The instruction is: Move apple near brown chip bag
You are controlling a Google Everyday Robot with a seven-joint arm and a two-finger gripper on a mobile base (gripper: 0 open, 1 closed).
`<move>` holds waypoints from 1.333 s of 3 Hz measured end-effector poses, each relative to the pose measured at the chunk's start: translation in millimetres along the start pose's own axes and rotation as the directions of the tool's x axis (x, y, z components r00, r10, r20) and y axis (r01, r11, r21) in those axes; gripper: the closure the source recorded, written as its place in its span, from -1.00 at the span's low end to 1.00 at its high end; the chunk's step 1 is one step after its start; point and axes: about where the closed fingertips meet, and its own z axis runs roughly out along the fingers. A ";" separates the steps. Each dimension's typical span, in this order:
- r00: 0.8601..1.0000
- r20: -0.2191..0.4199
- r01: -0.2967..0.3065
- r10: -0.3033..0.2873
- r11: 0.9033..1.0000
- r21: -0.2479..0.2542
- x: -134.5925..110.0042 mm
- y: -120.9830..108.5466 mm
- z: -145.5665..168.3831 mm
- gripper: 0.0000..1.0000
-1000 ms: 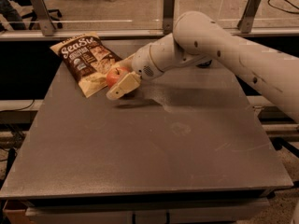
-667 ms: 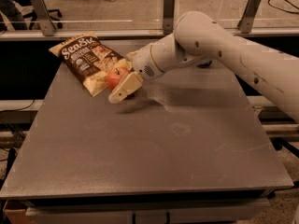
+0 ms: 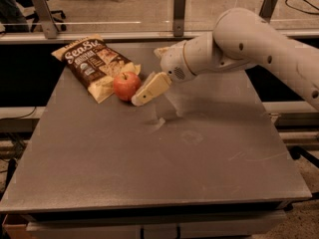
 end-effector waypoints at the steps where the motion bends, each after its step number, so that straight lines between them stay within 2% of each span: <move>1: 1.000 0.031 -0.006 0.004 0.997 0.075 5.1 1.2 -45.7 -1.00; 2: 0.997 0.073 -0.001 -0.009 0.990 0.140 9.4 8.4 -101.4 -1.00; 3: 0.990 0.134 0.018 -0.048 0.977 0.214 9.4 21.7 -164.8 -1.00; 4: 0.990 0.131 0.007 -0.044 0.963 0.268 24.1 20.3 -194.6 -1.00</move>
Offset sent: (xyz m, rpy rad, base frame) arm -0.0700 -0.1545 0.0768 0.1096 -0.1761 -0.1810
